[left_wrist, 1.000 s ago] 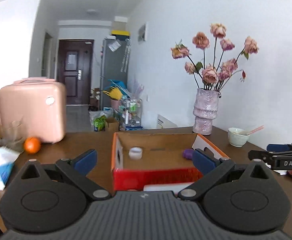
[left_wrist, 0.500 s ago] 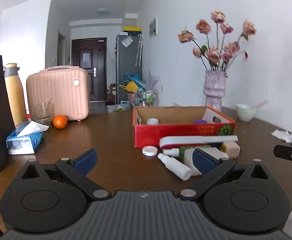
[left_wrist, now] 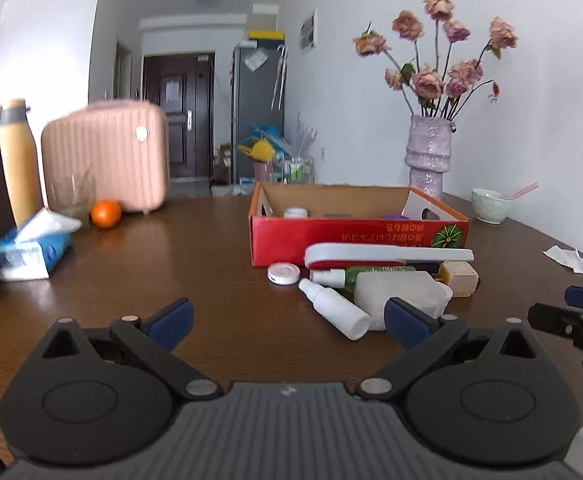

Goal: Organize rigid objects
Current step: 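Withdraw both tools from the box back toward the table items, then grasp the white spray bottle with the left tool while the right tool grasps the beige cube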

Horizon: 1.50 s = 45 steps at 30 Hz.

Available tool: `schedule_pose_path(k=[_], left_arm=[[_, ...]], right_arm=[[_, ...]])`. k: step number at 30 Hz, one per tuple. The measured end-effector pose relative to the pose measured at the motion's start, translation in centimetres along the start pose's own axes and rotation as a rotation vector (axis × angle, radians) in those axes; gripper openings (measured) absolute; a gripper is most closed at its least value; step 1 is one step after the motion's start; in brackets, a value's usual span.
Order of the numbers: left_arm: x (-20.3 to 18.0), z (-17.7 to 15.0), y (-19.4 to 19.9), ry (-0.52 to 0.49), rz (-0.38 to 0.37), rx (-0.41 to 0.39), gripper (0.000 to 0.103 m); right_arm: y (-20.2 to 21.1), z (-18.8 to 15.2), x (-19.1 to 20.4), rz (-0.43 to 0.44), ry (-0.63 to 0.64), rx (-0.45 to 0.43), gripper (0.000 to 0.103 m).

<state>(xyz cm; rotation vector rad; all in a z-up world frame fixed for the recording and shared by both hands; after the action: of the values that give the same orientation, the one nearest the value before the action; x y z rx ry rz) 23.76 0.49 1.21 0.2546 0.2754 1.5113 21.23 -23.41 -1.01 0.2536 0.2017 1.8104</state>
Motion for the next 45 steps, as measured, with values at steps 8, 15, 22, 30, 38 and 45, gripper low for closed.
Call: schedule_pose_path(k=[8, 15, 22, 30, 38, 45], left_arm=[[-0.5, -0.2, -7.1, 0.057, 0.008, 0.155, 0.103], [-1.3, 0.7, -12.6, 0.119, -0.052, 0.213, 0.093], [0.2, 0.9, -14.0, 0.147, -0.084, 0.285, 0.069], [-0.8, 0.3, -15.1, 0.149, -0.152, 0.335, 0.059], [0.2, 0.4, -14.1, 0.111, -0.154, 0.361, 0.033], [-0.4, 0.3, -14.5, 0.103, -0.104, 0.365, 0.028]], right_arm=[[-4.8, 1.6, -1.8, -0.035, 0.016, 0.071, 0.089], [-10.3, 2.6, -3.6, -0.054, -0.008, 0.141, 0.087], [-15.1, 3.5, -4.9, -0.043, -0.021, 0.186, 0.079], [-18.0, 2.3, -5.1, -0.043, -0.011, 0.264, 0.066], [-17.1, 1.9, -6.0, -0.068, -0.001, 0.294, 0.059], [-17.3, 1.5, -5.7, -0.067, 0.018, 0.308, 0.059]])
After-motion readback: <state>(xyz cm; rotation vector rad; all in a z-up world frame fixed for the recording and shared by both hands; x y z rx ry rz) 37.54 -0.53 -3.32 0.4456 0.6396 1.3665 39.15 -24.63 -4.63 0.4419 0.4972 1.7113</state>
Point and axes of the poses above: each gripper's, at about its wrist camera, not at the fingertips, and y roughly against the way its jaws point, x to its left, z to its top, the point moved 3 cm from there along -y, roughly the way its jaws point, and after that the axes turned 3 degrees about -x, right-handed, at the moved point
